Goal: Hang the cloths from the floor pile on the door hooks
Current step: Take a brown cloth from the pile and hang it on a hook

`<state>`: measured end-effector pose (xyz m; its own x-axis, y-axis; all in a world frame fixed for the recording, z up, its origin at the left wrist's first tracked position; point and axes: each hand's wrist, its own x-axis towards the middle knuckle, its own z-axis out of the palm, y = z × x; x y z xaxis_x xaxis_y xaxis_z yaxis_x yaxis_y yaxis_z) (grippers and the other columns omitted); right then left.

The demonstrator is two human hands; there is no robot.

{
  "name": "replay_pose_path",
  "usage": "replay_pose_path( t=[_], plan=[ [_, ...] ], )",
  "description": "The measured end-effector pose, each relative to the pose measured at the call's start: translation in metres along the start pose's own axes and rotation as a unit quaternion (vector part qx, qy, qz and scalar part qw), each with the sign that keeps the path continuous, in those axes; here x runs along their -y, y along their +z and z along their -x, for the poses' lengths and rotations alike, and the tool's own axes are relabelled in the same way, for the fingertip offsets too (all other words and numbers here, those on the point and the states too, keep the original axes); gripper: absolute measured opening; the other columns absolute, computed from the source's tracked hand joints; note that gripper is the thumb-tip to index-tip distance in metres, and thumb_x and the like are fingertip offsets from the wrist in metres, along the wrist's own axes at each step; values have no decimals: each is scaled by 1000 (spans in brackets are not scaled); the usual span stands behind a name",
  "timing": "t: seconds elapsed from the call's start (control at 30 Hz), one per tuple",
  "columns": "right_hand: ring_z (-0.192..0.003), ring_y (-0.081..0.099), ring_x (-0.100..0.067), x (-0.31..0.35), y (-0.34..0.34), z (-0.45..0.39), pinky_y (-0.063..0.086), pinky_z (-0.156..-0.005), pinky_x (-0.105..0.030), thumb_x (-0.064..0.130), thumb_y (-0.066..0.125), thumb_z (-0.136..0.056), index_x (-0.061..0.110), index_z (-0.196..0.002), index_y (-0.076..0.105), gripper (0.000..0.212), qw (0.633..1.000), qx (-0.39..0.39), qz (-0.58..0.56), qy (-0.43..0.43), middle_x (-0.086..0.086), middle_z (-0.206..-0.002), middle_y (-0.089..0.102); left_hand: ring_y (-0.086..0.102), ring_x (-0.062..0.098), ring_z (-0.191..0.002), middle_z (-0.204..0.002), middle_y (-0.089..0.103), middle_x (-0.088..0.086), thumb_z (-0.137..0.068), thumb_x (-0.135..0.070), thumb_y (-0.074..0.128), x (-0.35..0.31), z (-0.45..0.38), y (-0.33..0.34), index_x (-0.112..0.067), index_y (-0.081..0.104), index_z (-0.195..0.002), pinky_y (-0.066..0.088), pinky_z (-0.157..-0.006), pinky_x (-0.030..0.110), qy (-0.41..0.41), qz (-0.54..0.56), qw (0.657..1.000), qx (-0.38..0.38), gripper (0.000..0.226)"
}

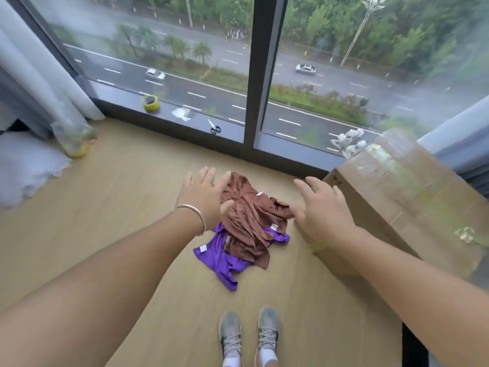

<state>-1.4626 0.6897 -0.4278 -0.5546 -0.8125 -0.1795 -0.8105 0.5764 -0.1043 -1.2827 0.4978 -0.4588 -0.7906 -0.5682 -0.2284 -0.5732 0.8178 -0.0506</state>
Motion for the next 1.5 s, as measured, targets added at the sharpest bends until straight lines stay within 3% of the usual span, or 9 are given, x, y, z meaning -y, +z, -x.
replay_pose_path(
  t=[0.23, 0.47, 0.77, 0.9, 1.1, 1.17, 1.27, 1.37, 1.5],
  plan=[
    [-137, 30, -19, -22, 198, -20, 20, -113, -47, 48, 50, -92, 27, -145, 35, 59, 993, 108, 19, -38, -1, -150, 34, 10, 23, -145, -157, 18, 6, -92, -60, 32, -4, 11, 203, -31, 8, -151, 12, -116, 45, -72, 40, 987, 135, 70],
    [-138, 27, -20, -45, 395, -27, 18, -112, -47, 47, 52, -91, 25, -145, 35, 61, 977, 190, 64, -78, -3, -149, 34, 9, 23, -145, -158, 14, 5, -93, -60, 31, -37, 21, 394, -33, 6, -151, 12, -116, 44, -56, 50, 973, 217, 69],
    [-145, 17, -22, -68, 618, -29, 15, -115, -48, 53, 51, -90, 20, -146, 30, 69, 951, 239, 153, -120, -3, -152, 31, 6, 22, -146, -160, 8, 1, -99, -51, 25, -69, -26, 610, -31, 0, -152, 10, -116, 45, 34, 22, 973, 229, 62],
    [-146, 12, -23, -77, 690, -39, 10, -117, -48, 50, 49, -91, 15, -149, 25, 72, 951, 240, 156, -117, -5, -155, 27, 9, 18, -146, -160, 9, -1, -99, -46, 28, -62, -64, 673, -22, 0, -153, 13, -116, 40, 62, 11, 980, 189, 65],
    [-146, 14, -28, -84, 751, -59, 12, -118, -48, 19, 31, -90, 2, -150, 16, 64, 943, 244, 189, -121, -14, -157, 20, 23, 26, -143, -156, 24, 10, -90, -15, 43, -44, -117, 716, -12, 26, -150, 24, -112, 43, 103, 37, 990, 85, 62],
    [-139, 34, -34, -85, 759, -64, 27, -113, -49, 12, 26, -87, -4, -143, 35, 59, 953, 209, 178, -127, -22, -149, 36, 36, 29, -136, -148, 39, 12, -87, -12, 43, -43, -131, 720, -11, 43, -142, 34, -104, 47, 109, 53, 992, 46, 54],
    [-111, 61, -34, -87, 760, -70, 50, -92, -45, 10, 32, -82, -4, -117, 63, 49, 966, 150, 150, -149, -21, -121, 62, 55, 29, -120, -130, 59, 9, -88, -14, 47, -43, -143, 720, -13, 65, -121, 44, -88, 43, 105, 88, 991, 6, 38],
    [-103, 65, -31, -91, 743, -79, 51, -88, -44, 10, 34, -81, -1, -103, 69, 43, 970, 111, 134, -170, -16, -109, 68, 59, 30, -113, -122, 65, 8, -91, -18, 48, -37, -146, 709, -12, 70, -112, 48, -86, 43, 130, 99, 986, 4, 31],
    [-111, 62, -32, -94, 691, -86, 47, -94, -49, 7, 36, -81, -2, -103, 69, 41, 975, 112, 119, -151, -16, -112, 67, 66, 30, -100, -101, 72, 5, -77, -7, 76, -18, -131, 674, -12, 75, -92, 53, -77, 42, 152, 80, 985, -3, 16]
  ],
)
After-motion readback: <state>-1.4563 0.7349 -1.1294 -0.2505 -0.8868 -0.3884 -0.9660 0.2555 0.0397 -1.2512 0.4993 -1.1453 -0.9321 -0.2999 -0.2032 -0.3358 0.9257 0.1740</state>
